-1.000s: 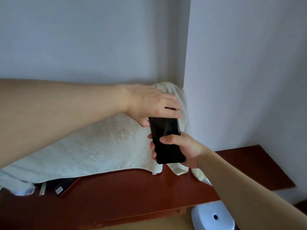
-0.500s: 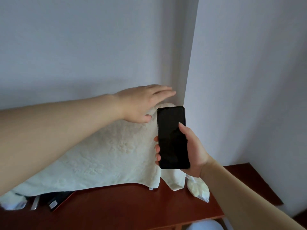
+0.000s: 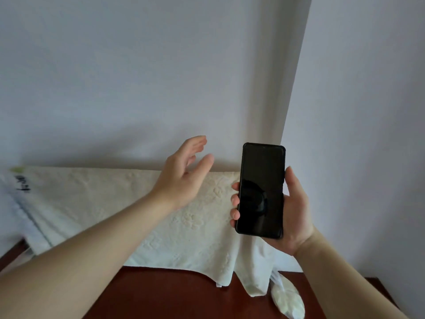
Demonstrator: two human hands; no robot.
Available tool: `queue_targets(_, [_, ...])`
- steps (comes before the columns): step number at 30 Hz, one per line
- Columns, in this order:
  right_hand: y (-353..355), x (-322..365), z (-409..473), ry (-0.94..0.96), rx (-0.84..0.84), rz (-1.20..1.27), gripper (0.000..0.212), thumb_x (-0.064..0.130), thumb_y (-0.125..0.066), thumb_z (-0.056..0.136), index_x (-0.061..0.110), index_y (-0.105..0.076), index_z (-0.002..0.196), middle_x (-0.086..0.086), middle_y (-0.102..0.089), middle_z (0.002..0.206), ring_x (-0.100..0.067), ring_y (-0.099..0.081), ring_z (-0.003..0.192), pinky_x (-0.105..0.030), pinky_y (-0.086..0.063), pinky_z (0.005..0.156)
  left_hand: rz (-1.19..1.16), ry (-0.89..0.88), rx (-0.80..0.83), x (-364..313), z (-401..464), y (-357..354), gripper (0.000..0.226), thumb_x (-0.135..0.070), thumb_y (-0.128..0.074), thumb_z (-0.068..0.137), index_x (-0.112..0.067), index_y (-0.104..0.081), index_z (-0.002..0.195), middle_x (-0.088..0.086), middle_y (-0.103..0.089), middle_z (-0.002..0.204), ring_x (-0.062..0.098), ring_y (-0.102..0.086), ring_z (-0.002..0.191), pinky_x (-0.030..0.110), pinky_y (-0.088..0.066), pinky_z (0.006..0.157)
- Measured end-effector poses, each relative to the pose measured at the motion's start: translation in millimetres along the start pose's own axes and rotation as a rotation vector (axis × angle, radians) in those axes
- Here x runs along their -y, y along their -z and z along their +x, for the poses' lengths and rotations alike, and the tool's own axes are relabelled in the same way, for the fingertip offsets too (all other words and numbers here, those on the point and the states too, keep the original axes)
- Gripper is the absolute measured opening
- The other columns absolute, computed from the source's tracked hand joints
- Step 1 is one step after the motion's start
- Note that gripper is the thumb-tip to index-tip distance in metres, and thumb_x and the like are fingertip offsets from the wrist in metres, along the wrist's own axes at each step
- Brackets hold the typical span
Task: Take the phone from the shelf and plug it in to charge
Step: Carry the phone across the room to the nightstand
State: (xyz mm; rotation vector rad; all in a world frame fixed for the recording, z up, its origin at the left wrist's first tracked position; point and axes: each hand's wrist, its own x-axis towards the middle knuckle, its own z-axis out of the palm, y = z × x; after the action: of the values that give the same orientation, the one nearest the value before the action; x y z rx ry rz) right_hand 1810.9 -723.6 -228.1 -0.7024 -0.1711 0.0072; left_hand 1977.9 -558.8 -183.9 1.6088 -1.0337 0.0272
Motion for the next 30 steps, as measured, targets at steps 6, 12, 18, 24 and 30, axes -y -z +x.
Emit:
queue_targets(6, [-4.4, 21.9, 9.3, -0.035, 0.098, 0.004, 0.096, 0.079, -0.050, 0.091, -0.003, -0.050, 0.140, -0.024, -0.056, 0.115, -0.041, -0.053, 0.095, -0.056, -0.043, 0.096, -0.262, 0.048, -0.215, -15.6, -19.1, 1.6, 0.060, -0.062, -0.040, 0.086, -0.034, -0.052, 0.138, -0.003, -0.058, 0.149, 0.007, -0.055, 0.138, 0.033, -0.040, 0.116])
queue_targets(12, [-4.7, 28.2, 18.9, -0.105, 0.178, 0.039, 0.097, 0.080, -0.048, 0.092, -0.005, -0.051, 0.138, -0.024, -0.055, 0.112, -0.040, -0.052, 0.095, -0.054, -0.044, 0.097, -0.291, 0.077, -0.436, -23.6, -33.5, 11.8, 0.063, -0.056, -0.043, 0.089, -0.024, -0.051, 0.142, -0.004, -0.061, 0.144, 0.009, -0.059, 0.134, 0.033, -0.042, 0.116])
queue_targets(18, [-28.1, -5.6, 55.3, -0.218, 0.295, 0.080, 0.100, 0.081, -0.048, 0.092, -0.007, -0.053, 0.138, -0.025, -0.059, 0.111, -0.042, -0.056, 0.093, -0.055, -0.046, 0.096, -0.200, 0.087, -0.588, -32.5, -74.5, 60.7, 0.070, -0.063, -0.041, 0.086, -0.026, -0.050, 0.144, -0.008, -0.061, 0.144, 0.007, -0.058, 0.135, 0.031, -0.041, 0.115])
queue_targets(24, [-93.4, -79.5, 108.0, -0.392, 0.468, 0.139, 0.102, 0.081, -0.048, 0.093, -0.007, -0.047, 0.144, -0.026, -0.059, 0.114, -0.042, -0.057, 0.094, -0.056, -0.045, 0.097, -0.084, 0.092, -0.804, -61.5, -139.7, 155.6, 0.073, -0.061, -0.044, 0.090, -0.021, -0.049, 0.151, -0.009, -0.063, 0.144, 0.006, -0.059, 0.134, 0.035, -0.038, 0.119])
queue_targets(30, [-199.2, -177.3, 165.5, -0.538, 0.649, 0.149, 0.099, 0.079, -0.052, 0.093, -0.006, -0.049, 0.144, -0.026, -0.060, 0.115, -0.043, -0.057, 0.097, -0.057, -0.046, 0.099, 0.006, 0.102, -1.085, -106.0, -235.9, 278.8, 0.065, -0.050, -0.042, 0.091, -0.021, -0.050, 0.149, -0.008, -0.060, 0.146, 0.008, -0.058, 0.134, 0.039, -0.035, 0.123])
